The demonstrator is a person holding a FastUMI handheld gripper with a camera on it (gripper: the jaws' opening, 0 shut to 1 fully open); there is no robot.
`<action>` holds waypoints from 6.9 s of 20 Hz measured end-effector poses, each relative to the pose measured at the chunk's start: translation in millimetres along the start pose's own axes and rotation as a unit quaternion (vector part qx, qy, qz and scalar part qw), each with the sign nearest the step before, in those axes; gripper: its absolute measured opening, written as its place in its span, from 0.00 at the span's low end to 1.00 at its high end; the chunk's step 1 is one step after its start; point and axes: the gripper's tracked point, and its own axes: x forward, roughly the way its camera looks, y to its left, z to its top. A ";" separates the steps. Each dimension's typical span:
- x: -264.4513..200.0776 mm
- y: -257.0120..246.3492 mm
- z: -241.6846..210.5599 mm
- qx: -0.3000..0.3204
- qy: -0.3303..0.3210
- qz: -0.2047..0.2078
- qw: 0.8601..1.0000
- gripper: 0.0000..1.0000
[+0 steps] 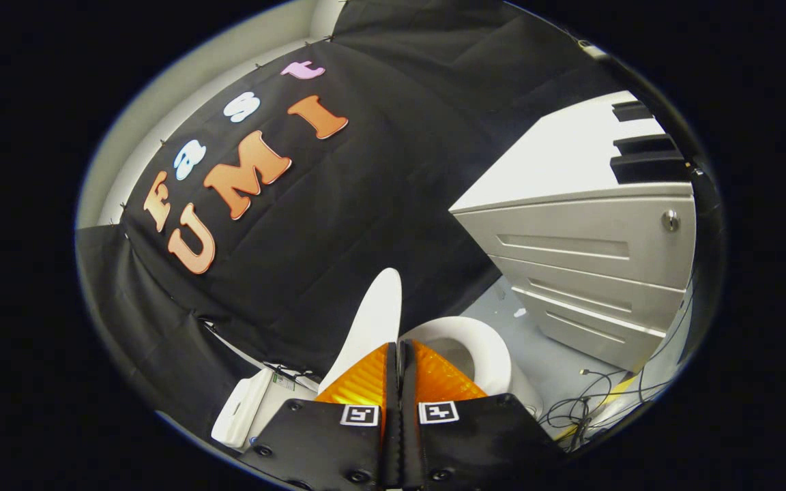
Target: Open the toilet lid.
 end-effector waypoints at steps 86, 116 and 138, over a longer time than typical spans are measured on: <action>-49.1 442.2 -86.2 -0.395 0.010 0.203 0.896 0.08; -79.8 545.5 -206.4 -0.439 0.032 0.288 0.850 0.36; -61.3 344.6 97.6 -0.377 -0.090 0.184 0.903 0.96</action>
